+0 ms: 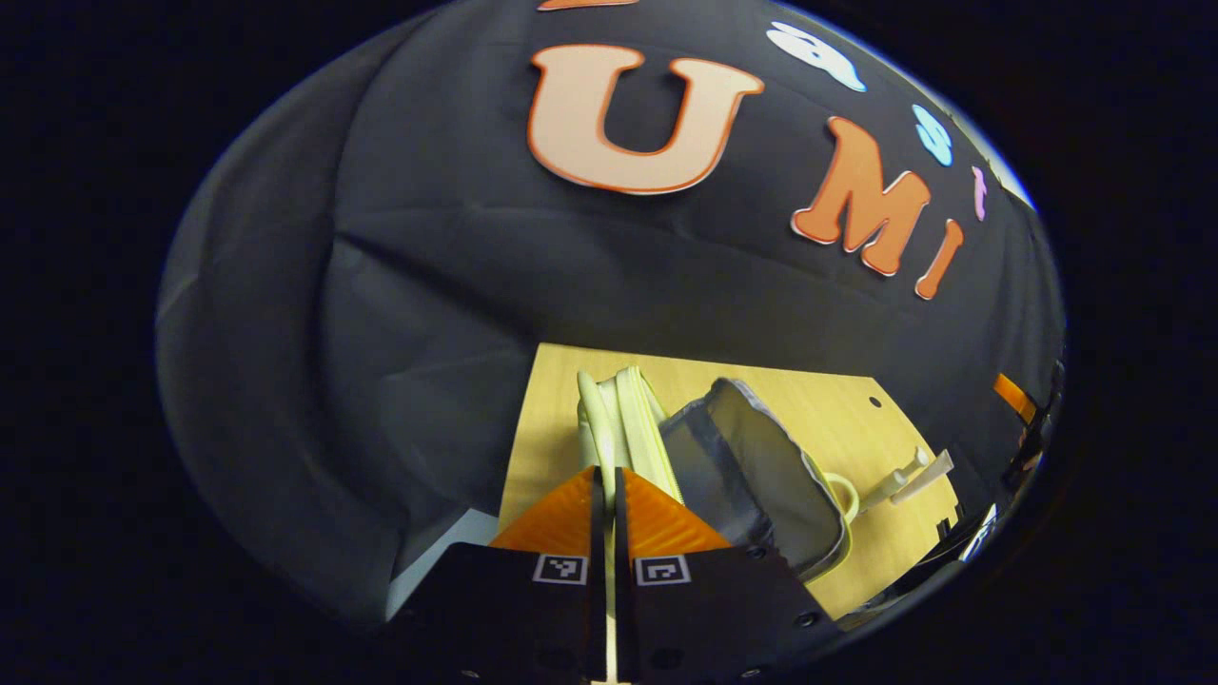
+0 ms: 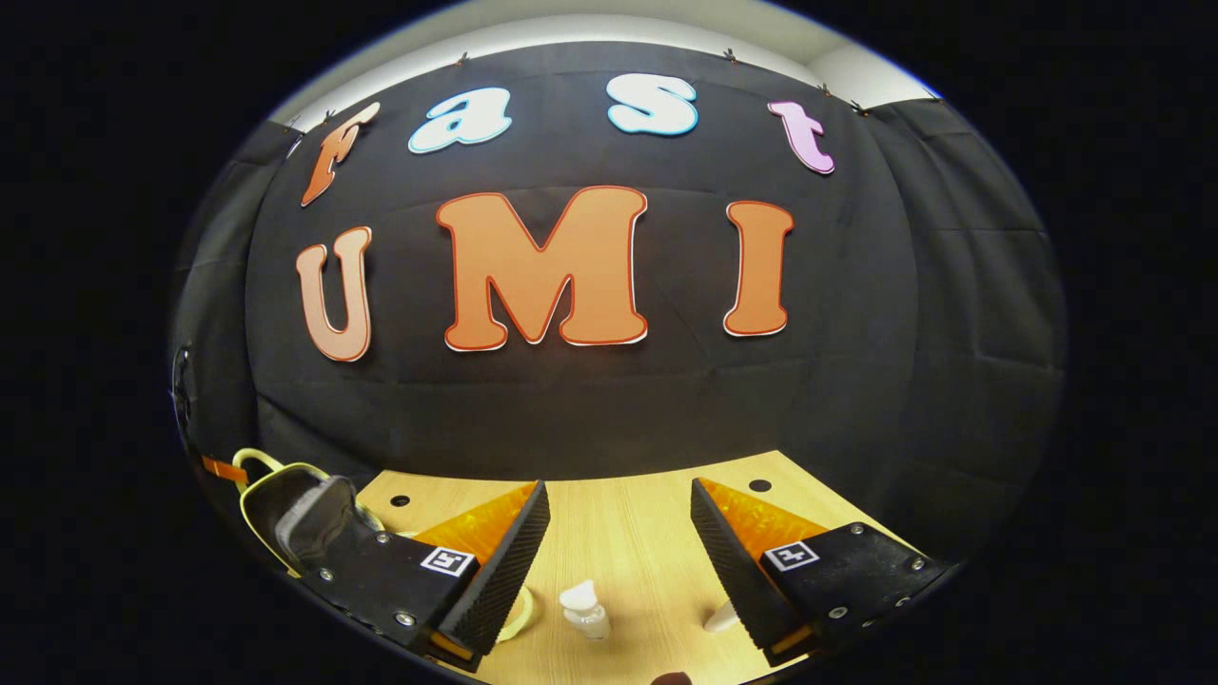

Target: First open the suitcase, pack the skin care products into it, and then close the suitcase.

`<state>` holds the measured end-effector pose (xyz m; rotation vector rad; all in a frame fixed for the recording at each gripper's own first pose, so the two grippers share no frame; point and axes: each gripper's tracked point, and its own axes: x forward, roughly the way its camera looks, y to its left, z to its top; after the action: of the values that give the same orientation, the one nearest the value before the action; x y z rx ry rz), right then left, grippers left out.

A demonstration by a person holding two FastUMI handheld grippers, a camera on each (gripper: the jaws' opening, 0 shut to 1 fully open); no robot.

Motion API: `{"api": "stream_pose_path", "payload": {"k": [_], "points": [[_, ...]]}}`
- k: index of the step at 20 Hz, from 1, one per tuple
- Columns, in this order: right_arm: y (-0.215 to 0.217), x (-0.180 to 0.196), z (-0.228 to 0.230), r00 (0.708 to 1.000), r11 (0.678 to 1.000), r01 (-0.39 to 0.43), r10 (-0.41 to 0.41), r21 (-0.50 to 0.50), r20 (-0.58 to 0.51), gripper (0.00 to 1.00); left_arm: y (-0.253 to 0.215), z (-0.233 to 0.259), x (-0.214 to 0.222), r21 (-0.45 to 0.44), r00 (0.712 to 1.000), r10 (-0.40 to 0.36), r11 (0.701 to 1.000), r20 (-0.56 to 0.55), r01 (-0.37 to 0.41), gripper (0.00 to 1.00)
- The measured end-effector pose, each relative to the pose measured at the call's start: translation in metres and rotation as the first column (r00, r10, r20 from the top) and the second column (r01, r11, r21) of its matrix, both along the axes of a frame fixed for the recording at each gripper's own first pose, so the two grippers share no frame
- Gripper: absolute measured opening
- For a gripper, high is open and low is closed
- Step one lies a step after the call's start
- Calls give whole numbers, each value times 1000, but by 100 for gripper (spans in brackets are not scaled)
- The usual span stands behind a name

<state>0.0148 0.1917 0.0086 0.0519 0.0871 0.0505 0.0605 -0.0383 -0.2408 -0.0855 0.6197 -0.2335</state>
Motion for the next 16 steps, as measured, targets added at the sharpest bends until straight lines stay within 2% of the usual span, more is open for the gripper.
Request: {"api": "stream_pose_path", "payload": {"k": [6,10,14,15,16], "points": [[5,-4,-9,999,999,36,-36,-41,0,95,4,-25,-9,-82,987,86,992,-136,-98,2],[1,-8,-20,998,997,61,-62,-51,-16,95,5,-57,-19,-82,964,107,988,-245,-131,2],[-9,-10,-28,996,994,79,-81,-76,-24,95,7,-59,-26,-97,945,141,980,-294,-176,3],[-13,-10,-29,996,993,85,-87,-82,-23,95,11,-65,-25,-78,945,153,980,-289,-183,4],[-16,-10,-31,995,992,92,-95,-84,-24,95,16,-67,-25,-57,944,166,980,-286,-189,17]]}}
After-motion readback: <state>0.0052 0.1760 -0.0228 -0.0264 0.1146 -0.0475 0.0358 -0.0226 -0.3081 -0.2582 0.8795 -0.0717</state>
